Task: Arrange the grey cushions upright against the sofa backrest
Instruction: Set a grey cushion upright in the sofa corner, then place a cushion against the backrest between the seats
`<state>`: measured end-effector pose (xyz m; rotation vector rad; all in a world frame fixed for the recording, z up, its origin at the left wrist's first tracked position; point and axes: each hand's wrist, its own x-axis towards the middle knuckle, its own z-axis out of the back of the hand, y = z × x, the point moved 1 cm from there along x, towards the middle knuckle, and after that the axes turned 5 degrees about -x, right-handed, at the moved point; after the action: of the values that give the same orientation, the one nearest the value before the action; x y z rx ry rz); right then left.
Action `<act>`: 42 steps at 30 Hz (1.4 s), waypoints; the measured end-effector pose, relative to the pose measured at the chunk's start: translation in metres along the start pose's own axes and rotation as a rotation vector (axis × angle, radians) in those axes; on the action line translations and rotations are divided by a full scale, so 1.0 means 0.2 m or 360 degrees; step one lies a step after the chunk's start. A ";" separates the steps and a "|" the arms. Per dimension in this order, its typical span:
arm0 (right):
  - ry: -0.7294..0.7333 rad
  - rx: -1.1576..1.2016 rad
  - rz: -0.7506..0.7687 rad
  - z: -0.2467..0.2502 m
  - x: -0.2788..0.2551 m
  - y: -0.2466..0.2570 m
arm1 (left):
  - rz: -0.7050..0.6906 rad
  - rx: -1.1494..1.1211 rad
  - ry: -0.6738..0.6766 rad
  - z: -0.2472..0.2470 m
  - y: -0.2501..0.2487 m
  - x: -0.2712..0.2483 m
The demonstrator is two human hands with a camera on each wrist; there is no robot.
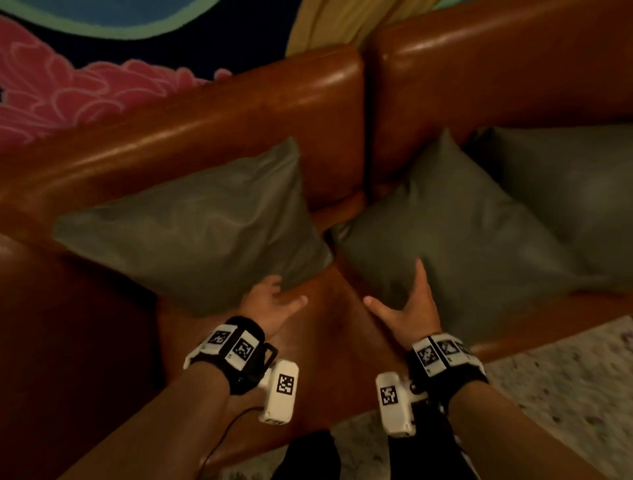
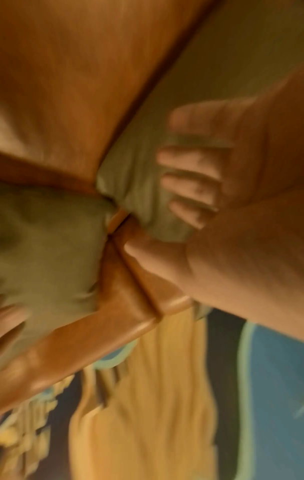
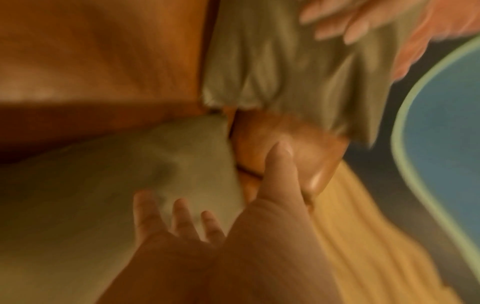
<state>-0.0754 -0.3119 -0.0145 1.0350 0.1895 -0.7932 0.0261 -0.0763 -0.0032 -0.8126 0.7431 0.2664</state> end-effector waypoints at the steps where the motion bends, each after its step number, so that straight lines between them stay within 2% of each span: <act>1: -0.0054 -0.0016 -0.0028 0.09 0.00 -0.06 | -0.0018 0.0012 0.0072 -0.08 -0.09 0.02; 4: -0.0201 0.0048 -0.0204 0.36 0.02 -0.30 | -0.0092 0.0070 0.0192 -0.31 -0.39 0.11; 7: -0.0303 0.0188 -0.0406 0.59 0.11 -0.53 | -0.0150 0.0082 0.0202 -0.51 -0.68 0.20; 10: -0.0323 0.0428 -0.0600 0.74 0.21 -0.62 | -0.0271 0.0247 0.0146 -0.68 -0.91 0.30; 12: -0.0327 0.0492 -0.0629 0.78 0.28 -0.66 | -0.0316 0.0380 0.0143 -0.79 -1.01 0.36; 18: -0.0356 0.0569 -0.0857 0.67 0.38 -0.63 | -0.0289 0.0625 0.0210 -0.99 -1.14 0.54; 23: -0.0440 0.0558 -0.1068 0.63 0.43 -0.60 | -0.0266 0.0660 0.0239 -0.99 -1.11 0.69; 26: -0.0501 0.0602 -0.1081 0.60 0.46 -0.58 | -0.0330 0.0645 0.0297 -0.98 -1.11 0.76; 30: -0.0688 0.0755 -0.0912 0.55 0.49 -0.61 | -0.0457 0.0397 0.0448 -0.99 -1.08 0.77; 35: -0.0798 0.0705 -0.0574 0.58 0.42 -0.52 | -0.0585 0.0079 0.0446 -0.96 -1.06 0.67; 39: -0.0816 0.0635 -0.0197 0.78 0.40 -0.36 | -0.0686 -0.0230 0.0313 -0.84 -1.07 0.49; 42: -0.0786 0.0541 0.0099 0.94 0.47 -0.20 | -0.0756 -0.0493 0.0042 -0.76 -1.05 0.35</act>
<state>-0.0757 -0.5240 0.0090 1.1208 -0.4101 -1.0204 0.1036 -0.3339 -0.0029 -1.2608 0.5178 -0.0604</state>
